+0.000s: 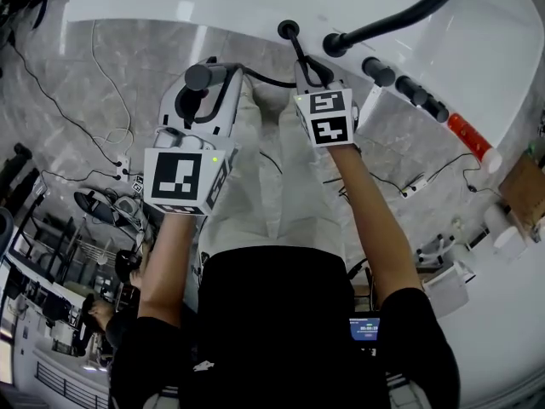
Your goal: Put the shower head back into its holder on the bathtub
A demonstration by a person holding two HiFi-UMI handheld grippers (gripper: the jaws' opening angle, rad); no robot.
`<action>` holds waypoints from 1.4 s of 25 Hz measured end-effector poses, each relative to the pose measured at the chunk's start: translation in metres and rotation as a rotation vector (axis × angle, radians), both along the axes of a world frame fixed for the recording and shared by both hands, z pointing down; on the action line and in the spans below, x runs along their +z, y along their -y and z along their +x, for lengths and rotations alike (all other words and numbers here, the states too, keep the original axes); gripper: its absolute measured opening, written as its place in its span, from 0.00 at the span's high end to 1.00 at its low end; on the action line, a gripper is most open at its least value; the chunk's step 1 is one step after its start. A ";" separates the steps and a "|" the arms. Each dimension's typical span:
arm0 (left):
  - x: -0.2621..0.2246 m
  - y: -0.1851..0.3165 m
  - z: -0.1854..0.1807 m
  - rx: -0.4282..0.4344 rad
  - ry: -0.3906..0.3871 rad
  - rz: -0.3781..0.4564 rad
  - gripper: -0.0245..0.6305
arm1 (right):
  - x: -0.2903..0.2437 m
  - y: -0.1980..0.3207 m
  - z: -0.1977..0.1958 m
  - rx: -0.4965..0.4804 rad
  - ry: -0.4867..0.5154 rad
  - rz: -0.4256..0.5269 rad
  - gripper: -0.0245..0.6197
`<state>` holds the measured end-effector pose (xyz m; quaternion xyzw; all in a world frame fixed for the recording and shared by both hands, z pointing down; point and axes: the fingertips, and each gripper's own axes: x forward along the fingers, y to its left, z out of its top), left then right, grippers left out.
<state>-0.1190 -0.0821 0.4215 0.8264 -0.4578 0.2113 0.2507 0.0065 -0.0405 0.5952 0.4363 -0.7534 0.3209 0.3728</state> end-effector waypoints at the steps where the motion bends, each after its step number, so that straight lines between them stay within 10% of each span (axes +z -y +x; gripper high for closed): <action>1: -0.001 0.001 -0.001 -0.004 -0.001 0.001 0.74 | 0.000 0.003 -0.001 -0.007 -0.004 -0.002 0.86; 35: 0.018 0.016 -0.033 -0.097 -0.009 -0.022 0.74 | 0.011 0.074 -0.038 -0.092 -0.020 0.041 0.86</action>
